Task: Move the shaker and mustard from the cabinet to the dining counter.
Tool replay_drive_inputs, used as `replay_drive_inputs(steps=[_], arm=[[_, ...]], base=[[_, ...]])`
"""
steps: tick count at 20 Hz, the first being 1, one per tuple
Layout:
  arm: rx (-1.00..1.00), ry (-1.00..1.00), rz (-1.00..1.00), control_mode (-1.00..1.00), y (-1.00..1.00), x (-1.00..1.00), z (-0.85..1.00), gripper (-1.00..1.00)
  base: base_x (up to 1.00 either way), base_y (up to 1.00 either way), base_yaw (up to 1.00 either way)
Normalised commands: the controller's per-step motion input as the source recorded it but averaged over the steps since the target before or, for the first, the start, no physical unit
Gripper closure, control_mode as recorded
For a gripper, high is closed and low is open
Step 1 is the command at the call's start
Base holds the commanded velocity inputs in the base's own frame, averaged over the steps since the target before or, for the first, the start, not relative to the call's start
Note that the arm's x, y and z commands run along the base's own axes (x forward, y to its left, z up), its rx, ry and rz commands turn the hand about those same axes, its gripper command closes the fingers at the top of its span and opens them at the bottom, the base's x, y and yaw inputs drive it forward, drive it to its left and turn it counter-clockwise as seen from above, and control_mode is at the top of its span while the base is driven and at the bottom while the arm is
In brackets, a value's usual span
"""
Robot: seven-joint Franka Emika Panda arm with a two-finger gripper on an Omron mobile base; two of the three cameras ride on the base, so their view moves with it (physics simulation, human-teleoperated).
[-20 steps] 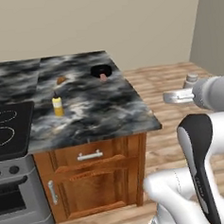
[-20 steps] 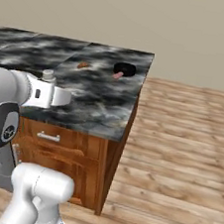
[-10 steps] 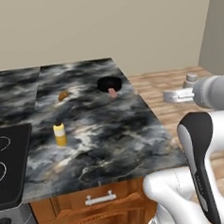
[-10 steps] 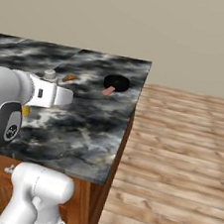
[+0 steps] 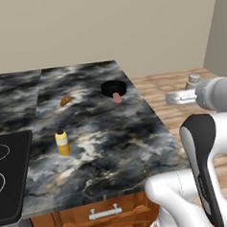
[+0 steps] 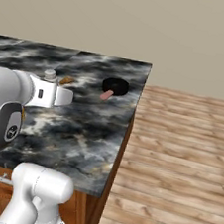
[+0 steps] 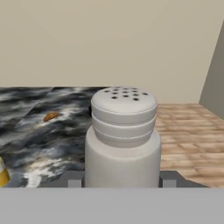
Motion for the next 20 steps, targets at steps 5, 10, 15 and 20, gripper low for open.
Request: replay_drive_inputs(steps=[5, 10, 15, 20], arm=[[0.00, 0.00, 0.00, 1.00, 0.00, 0.00, 0.00, 1.00], [0.00, 0.00, 0.00, -1.00, 0.00, 0.00, 0.00, 1.00], [0.00, 0.03, 0.08, -1.00, 0.00, 0.42, -0.16, 1.00], [0.00, 0.14, 0.20, -1.00, -0.05, 0.84, -0.26, 1.00]], base=[[0.00, 0.00, 0.00], [0.00, 0.00, 0.00], [0.00, 0.00, 0.00], [0.00, 0.00, 0.00]])
